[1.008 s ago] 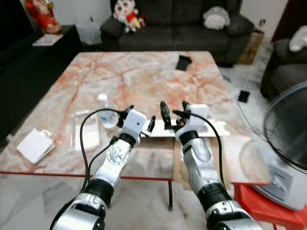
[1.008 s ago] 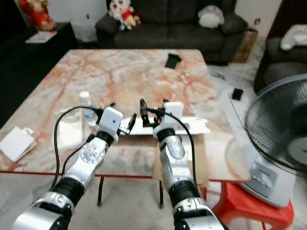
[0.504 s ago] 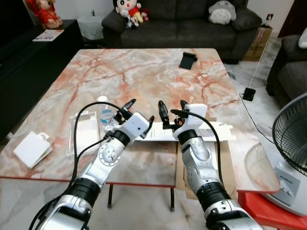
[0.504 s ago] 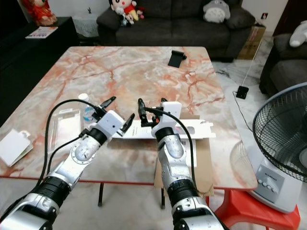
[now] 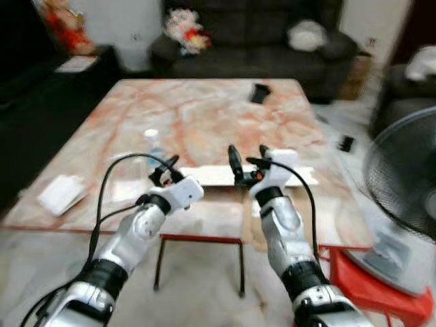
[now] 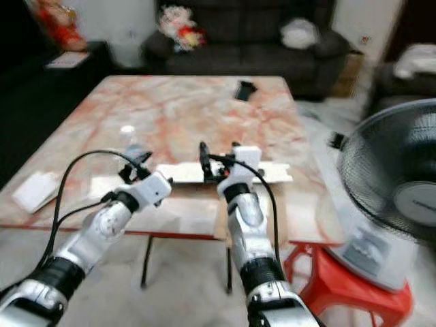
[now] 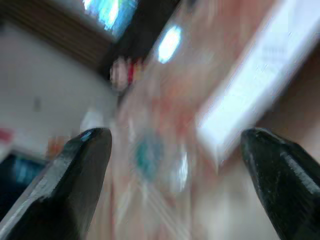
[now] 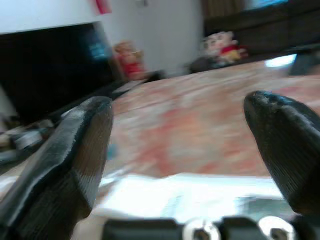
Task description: Picking trash to rubbish bin
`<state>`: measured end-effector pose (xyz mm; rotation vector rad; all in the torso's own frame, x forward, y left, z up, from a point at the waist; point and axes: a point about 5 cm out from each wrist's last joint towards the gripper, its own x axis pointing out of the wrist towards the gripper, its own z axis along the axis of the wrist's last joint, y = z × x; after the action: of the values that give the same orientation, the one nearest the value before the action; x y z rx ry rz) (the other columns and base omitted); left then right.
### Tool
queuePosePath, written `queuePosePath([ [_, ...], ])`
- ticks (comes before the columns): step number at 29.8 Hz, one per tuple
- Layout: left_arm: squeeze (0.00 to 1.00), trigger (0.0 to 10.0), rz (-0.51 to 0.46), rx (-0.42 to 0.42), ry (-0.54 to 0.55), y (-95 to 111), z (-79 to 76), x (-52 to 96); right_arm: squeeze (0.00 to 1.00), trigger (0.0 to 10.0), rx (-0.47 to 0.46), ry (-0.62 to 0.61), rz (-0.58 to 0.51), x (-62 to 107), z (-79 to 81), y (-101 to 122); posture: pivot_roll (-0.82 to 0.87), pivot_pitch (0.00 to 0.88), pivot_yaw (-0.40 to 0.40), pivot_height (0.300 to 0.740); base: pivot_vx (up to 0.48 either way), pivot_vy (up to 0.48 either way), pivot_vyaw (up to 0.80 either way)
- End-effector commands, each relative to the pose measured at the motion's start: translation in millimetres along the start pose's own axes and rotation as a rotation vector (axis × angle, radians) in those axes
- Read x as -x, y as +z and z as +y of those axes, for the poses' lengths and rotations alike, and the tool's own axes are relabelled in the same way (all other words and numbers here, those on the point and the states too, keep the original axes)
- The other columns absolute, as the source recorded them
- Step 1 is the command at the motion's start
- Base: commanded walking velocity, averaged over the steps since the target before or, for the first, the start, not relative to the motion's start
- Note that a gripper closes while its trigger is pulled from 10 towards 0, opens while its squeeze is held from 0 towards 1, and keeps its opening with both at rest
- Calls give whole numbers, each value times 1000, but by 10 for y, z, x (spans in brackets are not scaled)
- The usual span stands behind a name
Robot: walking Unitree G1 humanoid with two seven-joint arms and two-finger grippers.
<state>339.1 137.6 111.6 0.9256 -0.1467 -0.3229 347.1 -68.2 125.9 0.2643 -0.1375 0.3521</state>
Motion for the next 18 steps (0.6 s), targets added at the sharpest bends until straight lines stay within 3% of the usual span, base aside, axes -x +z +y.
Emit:
queuePosePath([
  [1,0,10000,49,75,63,-36,47,-21,0,10000,-19,0,-9,-25,46,19,-27,30,23,740,0,0,0],
  [2,0,10000,49,75,63,-36,47,-21,0,10000,-19,0,-9,-25,46,19,-27,30,23,740,0,0,0],
  [3,0,10000,66,221,102,-22,53,-39,0,10000,-20,0,-9,-23,46,19,-30,32,20,740,0,0,0],
  [6,0,10000,79,410,166,36,70,-79,0,10000,-18,-1,-8,-18,39,17,-32,34,19,740,0,0,0],
  [7,0,10000,52,427,182,104,83,-108,0,10000,-17,-2,-6,-14,29,16,-32,34,19,740,0,0,0],
  [11,0,10000,56,375,182,143,77,-162,0,10000,-16,-3,-1,-11,25,8,-36,33,17,740,0,0,0],
  [14,0,10000,68,215,143,115,98,-214,0,10000,-15,-4,5,-4,25,-6,-37,32,17,740,0,0,0],
  [18,0,10000,84,192,156,81,170,-240,0,10000,-13,-3,14,5,30,-26,-35,32,19,740,0,0,0],
])
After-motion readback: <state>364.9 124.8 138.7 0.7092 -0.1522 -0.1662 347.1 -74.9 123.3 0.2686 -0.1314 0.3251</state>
